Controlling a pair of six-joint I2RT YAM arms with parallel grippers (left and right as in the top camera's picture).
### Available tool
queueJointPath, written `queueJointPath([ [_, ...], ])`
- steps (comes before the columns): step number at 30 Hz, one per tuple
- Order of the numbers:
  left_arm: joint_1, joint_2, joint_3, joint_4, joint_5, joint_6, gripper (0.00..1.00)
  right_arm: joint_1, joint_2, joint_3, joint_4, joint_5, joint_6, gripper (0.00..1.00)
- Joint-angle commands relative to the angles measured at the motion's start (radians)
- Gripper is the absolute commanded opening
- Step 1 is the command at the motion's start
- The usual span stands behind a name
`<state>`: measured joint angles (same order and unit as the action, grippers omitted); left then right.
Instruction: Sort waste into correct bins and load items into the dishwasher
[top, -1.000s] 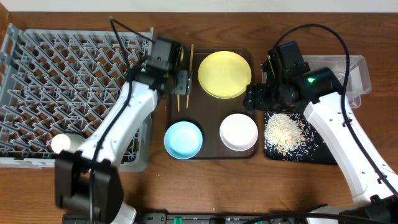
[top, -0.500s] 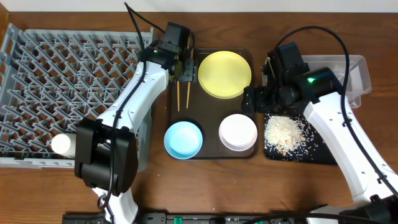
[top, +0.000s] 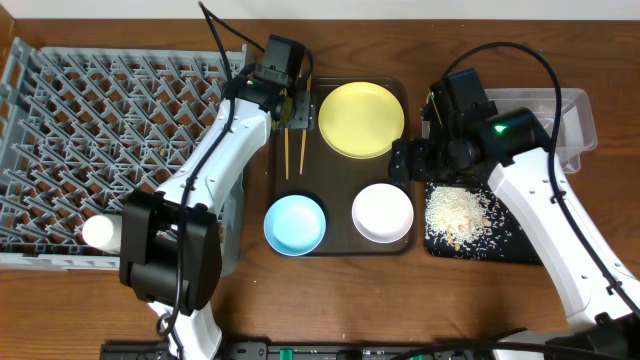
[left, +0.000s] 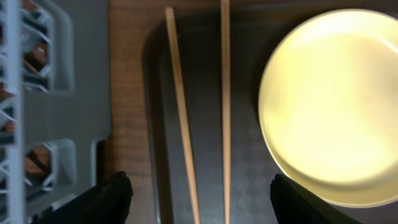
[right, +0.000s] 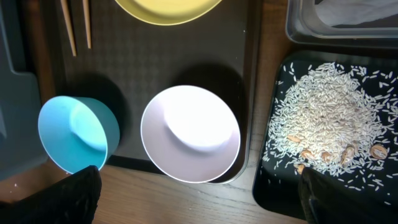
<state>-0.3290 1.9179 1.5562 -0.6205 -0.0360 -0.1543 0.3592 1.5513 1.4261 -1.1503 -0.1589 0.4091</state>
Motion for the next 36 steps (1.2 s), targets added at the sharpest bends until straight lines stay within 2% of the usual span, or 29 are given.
queueJointPath([
  [1, 0.005, 0.040, 0.017, 0.014, -0.033, 0.003, 0.70, -0.005, 0.011, 0.018, 0.001, 0.000, -0.002, 0.99],
  [3, 0.005, 0.064, 0.017, 0.032, 0.011, 0.003, 0.68, -0.005, 0.011, 0.018, 0.002, 0.000, -0.002, 0.99],
  [7, 0.005, 0.111, 0.017, 0.058, 0.067, 0.003, 0.55, -0.005, 0.011, 0.018, 0.002, 0.000, -0.002, 0.99],
  [13, 0.002, 0.151, 0.017, 0.100, 0.082, 0.003, 0.50, -0.005, 0.011, 0.018, 0.002, 0.000, -0.002, 0.99],
  [16, 0.000, 0.173, 0.017, 0.112, 0.082, 0.003, 0.41, -0.005, 0.011, 0.018, 0.004, 0.000, -0.002, 0.99],
  [30, -0.019, 0.293, 0.017, 0.129, 0.077, 0.003, 0.33, -0.005, 0.011, 0.018, 0.016, 0.000, -0.002, 0.99],
  [33, -0.019, 0.300, 0.017, 0.121, 0.077, 0.003, 0.22, -0.005, 0.011, 0.018, 0.016, 0.000, -0.002, 0.99],
  [35, -0.019, 0.293, 0.017, 0.116, 0.078, 0.003, 0.09, -0.005, 0.011, 0.018, 0.016, 0.000, -0.002, 0.99],
  [36, -0.019, 0.285, 0.017, 0.112, 0.077, 0.003, 0.08, -0.005, 0.011, 0.018, 0.016, 0.000, -0.002, 0.99],
])
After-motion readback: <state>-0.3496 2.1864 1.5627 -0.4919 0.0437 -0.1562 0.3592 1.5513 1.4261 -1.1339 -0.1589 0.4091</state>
